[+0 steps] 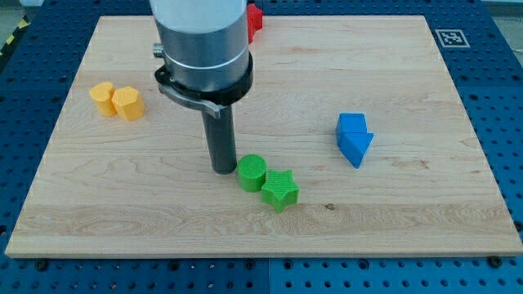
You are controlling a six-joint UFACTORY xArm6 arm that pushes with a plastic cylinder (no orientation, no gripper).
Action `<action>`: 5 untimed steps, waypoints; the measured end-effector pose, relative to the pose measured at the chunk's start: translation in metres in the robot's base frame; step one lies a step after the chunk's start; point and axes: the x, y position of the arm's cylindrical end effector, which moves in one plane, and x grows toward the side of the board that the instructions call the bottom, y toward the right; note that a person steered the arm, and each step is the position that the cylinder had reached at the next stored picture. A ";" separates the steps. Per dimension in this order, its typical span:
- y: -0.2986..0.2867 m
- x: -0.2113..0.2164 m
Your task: Separate the blue cube and the blue triangle
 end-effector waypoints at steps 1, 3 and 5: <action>0.007 0.012; 0.006 -0.015; 0.007 -0.015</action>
